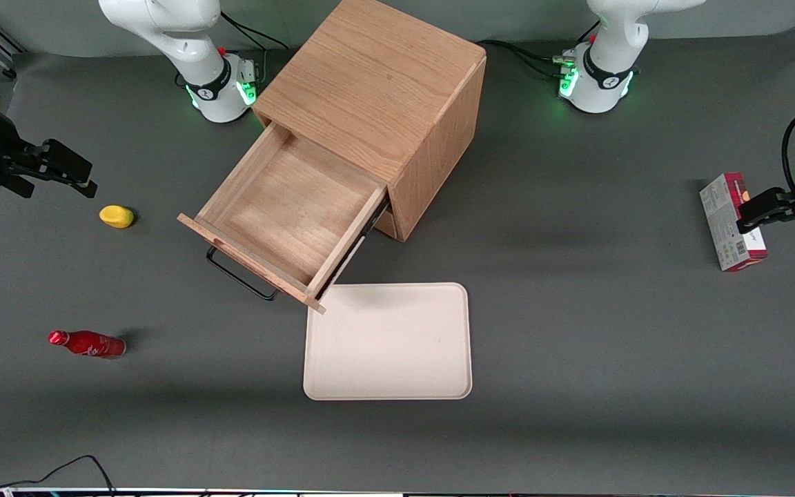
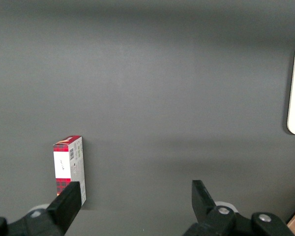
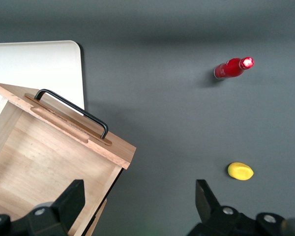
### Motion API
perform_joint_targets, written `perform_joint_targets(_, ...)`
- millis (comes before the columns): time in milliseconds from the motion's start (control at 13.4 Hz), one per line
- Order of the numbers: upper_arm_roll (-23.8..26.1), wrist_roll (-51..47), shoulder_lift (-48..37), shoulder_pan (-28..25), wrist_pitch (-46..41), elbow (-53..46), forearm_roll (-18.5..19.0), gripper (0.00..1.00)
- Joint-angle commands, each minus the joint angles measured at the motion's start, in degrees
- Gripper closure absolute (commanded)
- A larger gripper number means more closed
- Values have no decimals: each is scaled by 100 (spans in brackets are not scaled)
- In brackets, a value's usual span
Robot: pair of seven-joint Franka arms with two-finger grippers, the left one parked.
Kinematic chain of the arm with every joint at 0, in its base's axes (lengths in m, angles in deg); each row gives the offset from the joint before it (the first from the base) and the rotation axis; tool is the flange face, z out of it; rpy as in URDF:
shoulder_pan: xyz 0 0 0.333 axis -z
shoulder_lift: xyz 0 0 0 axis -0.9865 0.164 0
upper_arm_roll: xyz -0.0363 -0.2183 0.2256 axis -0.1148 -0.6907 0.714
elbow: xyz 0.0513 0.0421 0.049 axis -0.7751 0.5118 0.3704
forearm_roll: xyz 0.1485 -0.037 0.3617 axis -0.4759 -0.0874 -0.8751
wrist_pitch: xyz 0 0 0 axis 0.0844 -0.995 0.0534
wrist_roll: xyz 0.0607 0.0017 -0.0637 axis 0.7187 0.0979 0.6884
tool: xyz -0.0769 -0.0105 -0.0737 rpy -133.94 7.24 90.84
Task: Close top drawer
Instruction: 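Move the right gripper out toward the open drawer's front panel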
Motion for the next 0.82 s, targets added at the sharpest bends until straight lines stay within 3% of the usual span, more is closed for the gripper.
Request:
perform_joint_targets(0,-39,171,5,-55,-197,-148,28,0)
perform_joint_targets(745,-48,382,39,-99,-549,-122,11,0)
